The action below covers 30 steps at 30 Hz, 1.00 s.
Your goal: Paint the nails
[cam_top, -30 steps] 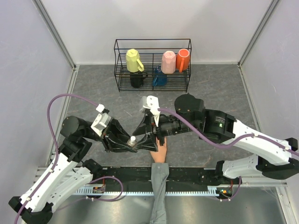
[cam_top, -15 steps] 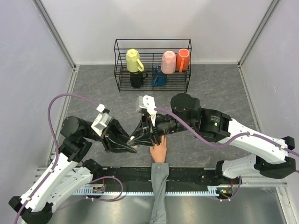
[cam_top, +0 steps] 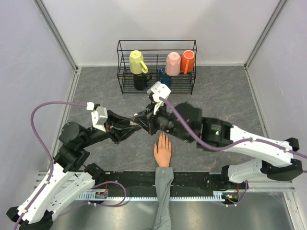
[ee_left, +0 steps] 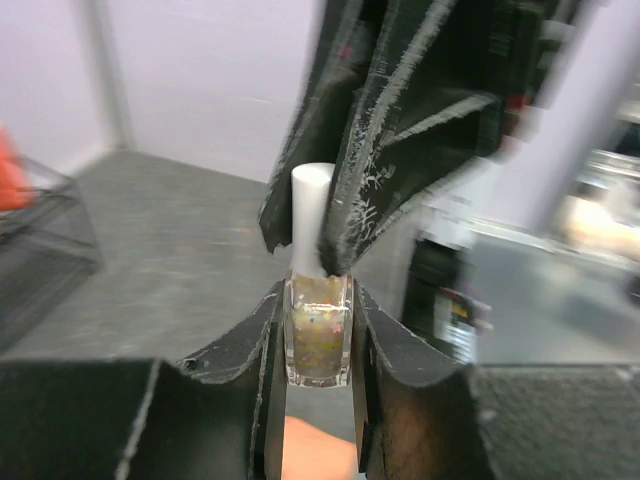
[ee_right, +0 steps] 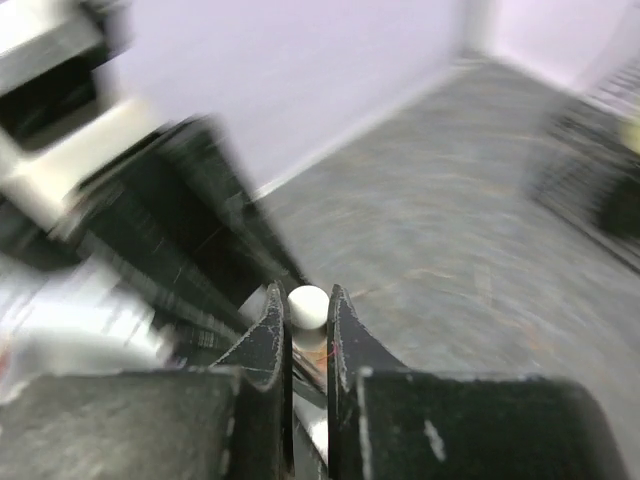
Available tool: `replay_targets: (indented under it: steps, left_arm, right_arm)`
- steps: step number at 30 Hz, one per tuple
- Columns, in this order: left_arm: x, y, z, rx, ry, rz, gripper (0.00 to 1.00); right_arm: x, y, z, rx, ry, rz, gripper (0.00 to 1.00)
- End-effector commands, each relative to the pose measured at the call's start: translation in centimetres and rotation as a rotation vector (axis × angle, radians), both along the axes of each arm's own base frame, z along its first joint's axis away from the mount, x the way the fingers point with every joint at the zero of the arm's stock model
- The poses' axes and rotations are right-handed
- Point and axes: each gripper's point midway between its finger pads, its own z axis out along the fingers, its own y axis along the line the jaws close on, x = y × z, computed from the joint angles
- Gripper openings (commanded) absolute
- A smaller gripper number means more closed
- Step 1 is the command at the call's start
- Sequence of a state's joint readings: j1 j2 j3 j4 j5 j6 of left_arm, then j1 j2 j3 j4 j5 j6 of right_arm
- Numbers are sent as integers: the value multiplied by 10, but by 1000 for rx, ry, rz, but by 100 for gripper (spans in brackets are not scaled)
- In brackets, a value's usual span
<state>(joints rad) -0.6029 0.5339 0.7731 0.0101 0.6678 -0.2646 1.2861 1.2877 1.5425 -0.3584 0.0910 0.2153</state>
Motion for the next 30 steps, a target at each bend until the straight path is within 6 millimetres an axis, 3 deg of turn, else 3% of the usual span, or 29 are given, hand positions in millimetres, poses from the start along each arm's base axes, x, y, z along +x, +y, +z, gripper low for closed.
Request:
replay_targets:
  steps: [1, 2, 3, 5, 6, 11, 14, 15, 16, 17, 18, 19, 20, 21, 22, 23, 25, 26, 27, 28, 29, 30]
  left_arm:
    - [99, 46, 31, -43, -185, 573, 2]
    - [108, 43, 25, -25, -171, 589, 2]
    - [114, 42, 22, -18, -164, 602, 2]
    - [119, 42, 20, -25, -149, 616, 2]
    - [119, 41, 15, -23, -143, 609, 2]
    - [107, 34, 2, -18, -92, 541, 2]
    - [84, 23, -3, 18, -64, 414, 2]
    - [69, 16, -8, 49, -46, 329, 2]
    - [59, 13, -14, 78, -23, 280, 2]
    - [49, 11, -16, 94, -14, 229, 2]
    - [29, 5, -24, 131, 14, 121, 2]
    - [17, 4, -25, 138, 18, 69, 2]
    - [-3, 0, -28, 151, 22, -35, 2]
    - [-15, 0, -30, 162, 39, -94, 2]
    - [-28, 1, -29, 161, 37, -148, 2]
    - [-45, 1, -27, 162, 29, -238, 2]
    - [-64, 3, -22, 151, 21, -319, 2]
    - [-79, 5, -21, 150, 24, -400, 2]
    - [-84, 6, -14, 131, -7, -429, 2]
    - [-94, 8, -13, 129, -16, -487, 2]
    - [-99, 8, -12, 125, 4, -521, 2]
    - [-102, 8, -8, 113, -27, -548, 2]
  right_arm:
    - [37, -27, -20, 36, 117, -698, 0]
    - [38, -25, -41, -54, 68, -790, 0]
    - [34, -27, -20, 15, 72, -853, 0]
    - [29, -11, -30, -40, 26, -873, 0]
    - [26, -5, -19, -23, 34, -865, 0]
    - [19, 18, -27, -102, 8, -790, 0]
    - [12, 19, -23, -145, -2, -689, 27]
    - [9, 20, -26, -170, -15, -647, 46]
    - [1, 26, -28, -187, -4, -556, 55]
    - [-1, 17, -18, -196, -28, -505, 63]
    - [-5, 16, -22, -220, -34, -446, 73]
    - [-16, 18, -22, -229, -27, -349, 77]
    - [-18, 5, -9, -209, -37, -291, 82]
    - [-22, 2, -15, -225, -36, -240, 87]
    - [-36, -5, -2, -180, -18, -132, 89]
    - [-34, -10, -10, -200, -30, -90, 97]
    - [-39, -23, 3, -149, -27, 16, 98]
    - [-56, -22, -6, -156, -29, 144, 97]
    - [-63, -28, 8, -96, -37, 205, 97]
    - [-60, -31, 10, -73, -36, 235, 96]
    - [-71, -30, 3, -66, -27, 322, 94]
    - [-72, -30, 11, -27, -39, 346, 92]
